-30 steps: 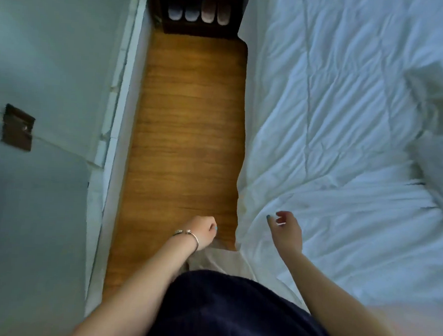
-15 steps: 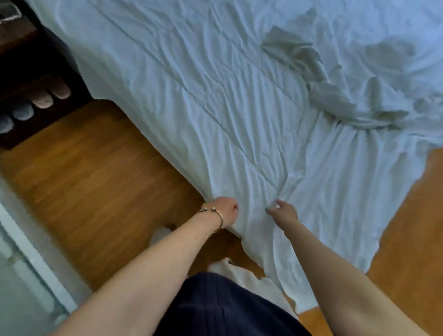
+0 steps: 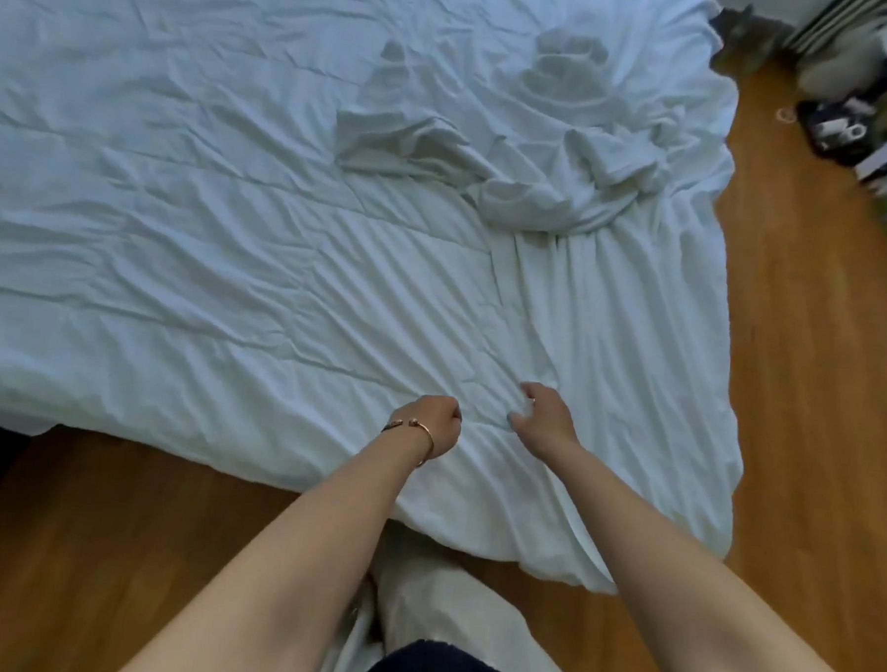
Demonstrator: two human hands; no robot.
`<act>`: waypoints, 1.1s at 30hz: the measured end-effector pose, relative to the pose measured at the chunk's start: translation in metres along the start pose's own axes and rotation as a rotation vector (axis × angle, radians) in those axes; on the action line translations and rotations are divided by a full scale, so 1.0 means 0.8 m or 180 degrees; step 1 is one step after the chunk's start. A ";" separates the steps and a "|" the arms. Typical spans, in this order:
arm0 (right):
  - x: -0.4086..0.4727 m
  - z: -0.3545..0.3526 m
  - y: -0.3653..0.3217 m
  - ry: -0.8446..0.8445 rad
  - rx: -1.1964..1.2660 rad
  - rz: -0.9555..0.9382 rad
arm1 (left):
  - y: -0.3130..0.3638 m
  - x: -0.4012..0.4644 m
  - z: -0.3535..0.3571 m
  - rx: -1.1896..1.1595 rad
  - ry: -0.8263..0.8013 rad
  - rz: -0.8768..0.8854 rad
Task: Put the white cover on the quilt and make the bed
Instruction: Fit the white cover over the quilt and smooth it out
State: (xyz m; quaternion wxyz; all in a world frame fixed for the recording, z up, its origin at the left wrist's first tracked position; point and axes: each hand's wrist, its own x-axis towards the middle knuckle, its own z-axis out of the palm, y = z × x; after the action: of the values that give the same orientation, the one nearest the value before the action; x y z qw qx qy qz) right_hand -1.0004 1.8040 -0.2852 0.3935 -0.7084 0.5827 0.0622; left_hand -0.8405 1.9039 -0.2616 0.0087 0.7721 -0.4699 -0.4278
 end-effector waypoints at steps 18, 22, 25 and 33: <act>0.214 -0.059 -0.070 0.0539 0.0476 0.0468 | -0.022 0.194 -0.140 0.0212 0.0114 0.0716; 0.157 -0.078 -0.115 0.0584 0.1101 -0.0154 | 0.008 0.226 -0.159 0.0549 0.0998 0.2058; 0.115 -0.100 -0.155 0.0553 0.0667 -0.0446 | 0.022 0.238 -0.175 0.0193 0.1536 0.2549; 0.024 -0.102 -0.207 0.0895 0.0791 -0.0609 | 0.025 0.247 -0.256 0.0394 0.1364 0.2586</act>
State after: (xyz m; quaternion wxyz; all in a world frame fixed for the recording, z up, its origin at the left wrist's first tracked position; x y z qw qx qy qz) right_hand -0.8797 1.7398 -0.1599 0.3968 -0.7082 0.5651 -0.1472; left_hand -0.6796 1.6684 -0.2524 0.2264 0.5954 -0.7467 -0.1917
